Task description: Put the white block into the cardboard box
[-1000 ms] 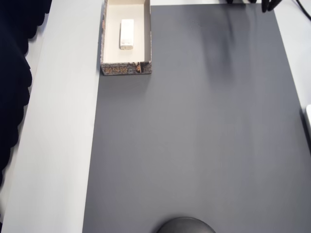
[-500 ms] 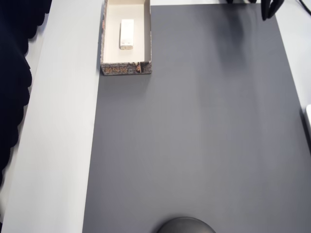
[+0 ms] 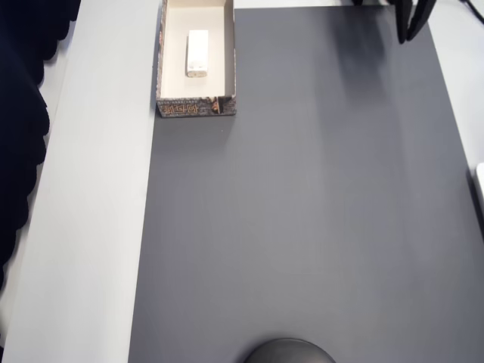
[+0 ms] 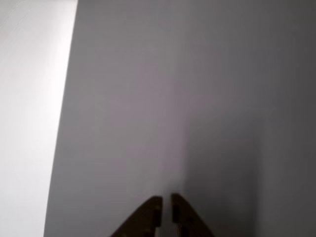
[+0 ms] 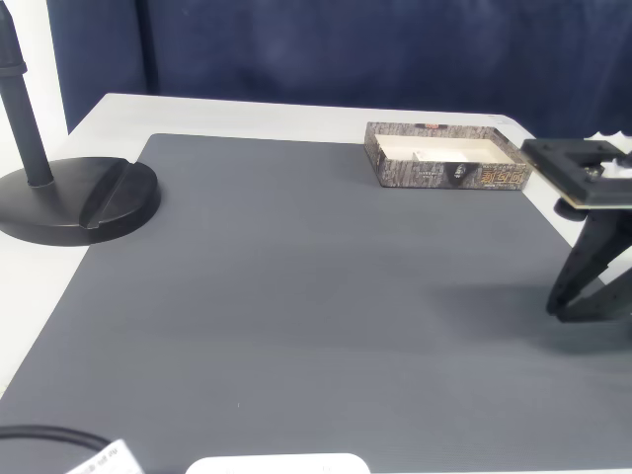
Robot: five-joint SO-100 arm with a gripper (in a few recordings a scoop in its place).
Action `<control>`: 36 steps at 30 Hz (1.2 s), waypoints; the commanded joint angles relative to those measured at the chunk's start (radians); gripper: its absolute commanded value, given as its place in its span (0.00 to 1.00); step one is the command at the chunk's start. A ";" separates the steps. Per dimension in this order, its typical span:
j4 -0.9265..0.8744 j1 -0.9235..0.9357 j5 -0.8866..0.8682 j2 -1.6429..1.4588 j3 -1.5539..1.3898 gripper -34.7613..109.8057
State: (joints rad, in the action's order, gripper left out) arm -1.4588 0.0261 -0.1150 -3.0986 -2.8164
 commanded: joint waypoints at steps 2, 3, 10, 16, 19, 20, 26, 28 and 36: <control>0.055 -0.003 -0.003 -0.038 -0.034 0.24; 0.058 -0.006 -0.003 -0.044 -0.041 0.24; 0.104 -0.017 -0.002 -0.094 -0.094 0.25; 0.189 -0.018 0.011 -0.146 -0.163 0.24; 0.218 -0.015 0.015 -0.160 -0.176 0.24; 0.225 -0.014 0.015 -0.160 -0.181 0.24; 0.264 -0.011 0.009 -0.201 -0.224 0.24; 0.264 -0.011 0.006 -0.209 -0.233 0.24; 0.261 -0.006 0.002 -0.225 -0.256 0.24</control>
State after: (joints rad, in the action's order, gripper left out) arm -1.2164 0.0169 -0.1074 -3.2873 -3.0680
